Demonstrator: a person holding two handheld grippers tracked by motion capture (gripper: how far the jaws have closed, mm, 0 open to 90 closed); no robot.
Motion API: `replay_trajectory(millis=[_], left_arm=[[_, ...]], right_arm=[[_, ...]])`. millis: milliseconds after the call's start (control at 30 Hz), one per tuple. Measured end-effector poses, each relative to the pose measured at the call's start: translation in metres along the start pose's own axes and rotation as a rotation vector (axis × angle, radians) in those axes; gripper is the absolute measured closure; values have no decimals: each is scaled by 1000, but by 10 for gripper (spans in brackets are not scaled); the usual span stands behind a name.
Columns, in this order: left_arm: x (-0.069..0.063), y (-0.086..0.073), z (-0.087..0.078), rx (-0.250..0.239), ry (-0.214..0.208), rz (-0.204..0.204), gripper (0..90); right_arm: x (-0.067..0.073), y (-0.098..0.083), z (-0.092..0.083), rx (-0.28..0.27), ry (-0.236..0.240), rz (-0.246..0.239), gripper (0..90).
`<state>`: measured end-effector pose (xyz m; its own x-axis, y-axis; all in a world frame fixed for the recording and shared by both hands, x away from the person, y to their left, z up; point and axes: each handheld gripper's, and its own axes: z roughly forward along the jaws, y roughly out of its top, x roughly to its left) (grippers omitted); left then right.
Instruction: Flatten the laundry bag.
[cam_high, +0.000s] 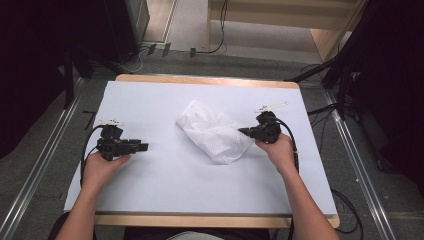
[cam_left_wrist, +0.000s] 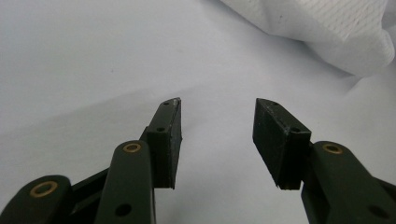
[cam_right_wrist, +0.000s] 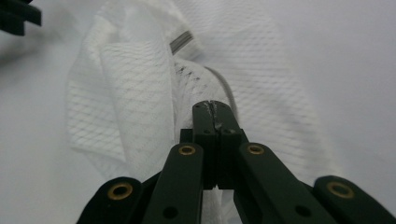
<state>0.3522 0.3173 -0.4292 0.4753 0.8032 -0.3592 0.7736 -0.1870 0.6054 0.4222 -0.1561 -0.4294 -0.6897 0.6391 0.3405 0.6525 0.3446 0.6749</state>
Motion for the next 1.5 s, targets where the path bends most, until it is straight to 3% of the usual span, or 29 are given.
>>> replay_trajectory(millis=[533,767,967,1067,1200,1367,1500], left_arm=[[-1,2,1,-5,-1,1,531],[-1,4,2,-4,-5,5,530],[-1,5,2,-7,-5,7,530],[-1,5,2,-6,-4,7,530],[-1,5,1,-9,-2,7,529],[-1,4,0,-13,0,4,530],[-1,4,0,-12,3,5,529]], right_arm=[[71,-12,22,85,94,-147,900],[96,-6,19,73,105,-202,900],[101,7,0,-1,55,-239,840],[95,12,-1,-25,34,-218,747],[92,15,7,-7,33,-210,677],[102,24,20,-3,47,-229,676],[106,28,35,26,51,-214,662]])
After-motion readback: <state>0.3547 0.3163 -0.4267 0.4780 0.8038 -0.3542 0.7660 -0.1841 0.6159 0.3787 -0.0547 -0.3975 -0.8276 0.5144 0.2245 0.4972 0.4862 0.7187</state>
